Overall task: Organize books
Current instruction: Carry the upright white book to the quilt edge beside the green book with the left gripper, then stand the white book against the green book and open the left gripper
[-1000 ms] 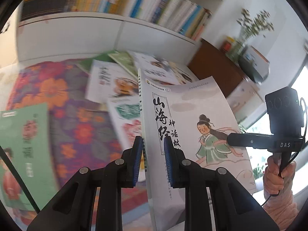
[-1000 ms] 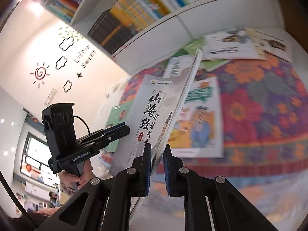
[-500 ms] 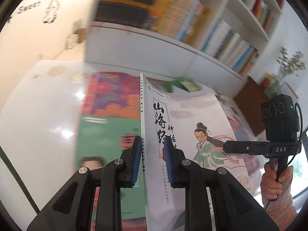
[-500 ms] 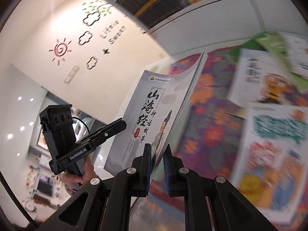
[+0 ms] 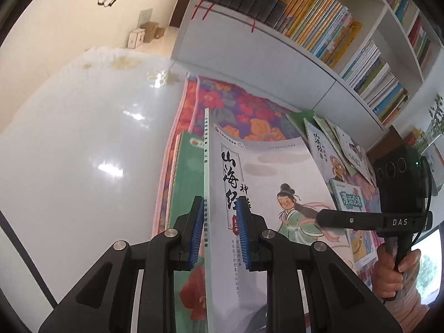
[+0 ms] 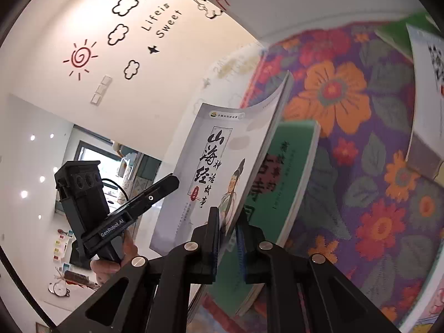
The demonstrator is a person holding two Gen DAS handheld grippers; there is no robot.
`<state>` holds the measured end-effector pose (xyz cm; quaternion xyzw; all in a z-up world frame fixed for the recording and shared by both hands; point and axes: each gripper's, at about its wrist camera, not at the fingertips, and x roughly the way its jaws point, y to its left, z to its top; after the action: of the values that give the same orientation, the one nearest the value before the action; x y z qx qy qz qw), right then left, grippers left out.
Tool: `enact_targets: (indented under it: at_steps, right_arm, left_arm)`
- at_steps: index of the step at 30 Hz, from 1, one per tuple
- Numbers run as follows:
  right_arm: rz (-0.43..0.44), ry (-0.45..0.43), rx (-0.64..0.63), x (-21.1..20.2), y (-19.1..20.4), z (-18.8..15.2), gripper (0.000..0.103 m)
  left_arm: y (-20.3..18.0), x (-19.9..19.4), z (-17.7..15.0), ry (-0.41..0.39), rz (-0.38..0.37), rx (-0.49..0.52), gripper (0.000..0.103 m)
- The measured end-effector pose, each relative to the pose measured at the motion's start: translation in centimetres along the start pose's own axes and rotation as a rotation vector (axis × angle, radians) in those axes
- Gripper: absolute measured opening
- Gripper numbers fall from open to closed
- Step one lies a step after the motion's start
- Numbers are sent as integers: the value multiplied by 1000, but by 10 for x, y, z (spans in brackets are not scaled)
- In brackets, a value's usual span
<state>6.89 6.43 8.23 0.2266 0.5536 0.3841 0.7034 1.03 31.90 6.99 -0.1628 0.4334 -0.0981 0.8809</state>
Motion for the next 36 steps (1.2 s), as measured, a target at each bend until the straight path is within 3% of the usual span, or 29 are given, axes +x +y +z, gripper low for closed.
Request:
enact_targets:
  at_steps: [8,13,22,29,34,36]
  right_arm:
    - [-21,-56,38,3,-13,-18,13]
    - [14,-99,84,2,-22,-29,13]
    - [-49,-105,2,7,-8,-37,16]
    - [15,-113,47,9,-21,-35,16]
    - [50,-88,94,7,-25,-33,25]
    - [77,-78,133,2,-26,-32,44]
  left_arm:
    - [18,13,-9,43,33,-30,19]
    - [24,11,-10,37,18,-46,19]
    - [26,11,-9,27,33,-48,21]
    - [29,11,-11,31,59,-52,24]
    - [31,10,-11,15,81,-57,24]
    - [34,10,-10,11,91,-67,24]
